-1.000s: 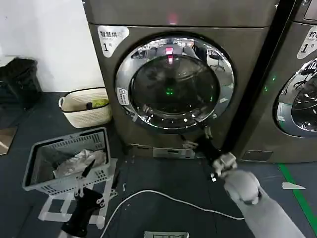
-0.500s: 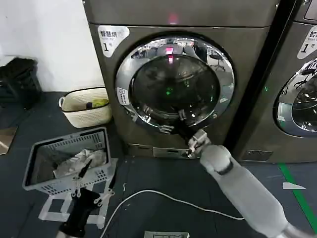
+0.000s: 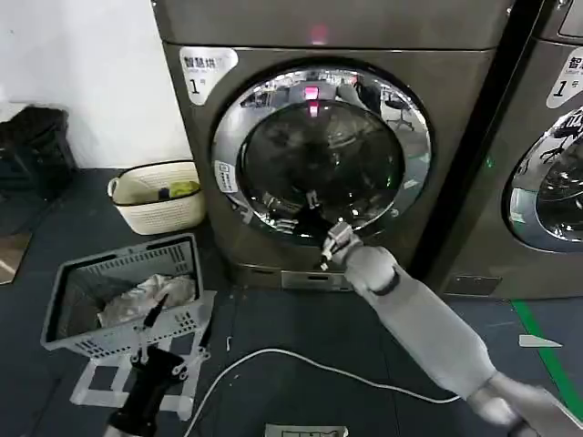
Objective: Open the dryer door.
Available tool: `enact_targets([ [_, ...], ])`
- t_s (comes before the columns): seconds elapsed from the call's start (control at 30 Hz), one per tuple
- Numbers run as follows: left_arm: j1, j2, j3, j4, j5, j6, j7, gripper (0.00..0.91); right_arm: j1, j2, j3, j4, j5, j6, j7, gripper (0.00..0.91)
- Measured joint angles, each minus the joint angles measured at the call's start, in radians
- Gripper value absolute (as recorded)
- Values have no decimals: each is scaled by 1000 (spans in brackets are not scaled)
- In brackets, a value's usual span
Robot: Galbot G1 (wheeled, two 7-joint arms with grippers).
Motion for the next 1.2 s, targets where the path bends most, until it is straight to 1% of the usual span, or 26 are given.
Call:
enact_targets([
  [0.17, 1, -2, -7, -3, -1, 0, 0, 907, 26, 45, -10, -51, -18, 7, -4, 907],
  [0.33, 1, -2, -12, -4, -4, 0, 0, 907, 51, 87, -26, -95, -20, 11, -8, 907],
  [0.7, 10, -5, -32, -8, -10, -2, -3, 907, 117, 177, -48, -211, -33, 39, -33, 907],
  [1.0, 20, -9, -39, -18, -12, -4, -6, 907, 167, 232, -48, -313, -38, 86, -98, 907],
  [1.1, 22, -10, -44, -18, -13, -5, -7, 907, 182, 235, -50, -341, -30, 111, -140, 907],
  [1.2, 20, -9, -49, -18, -17, -5, -7, 907, 188, 226, -51, -347, -14, 141, -194, 907],
])
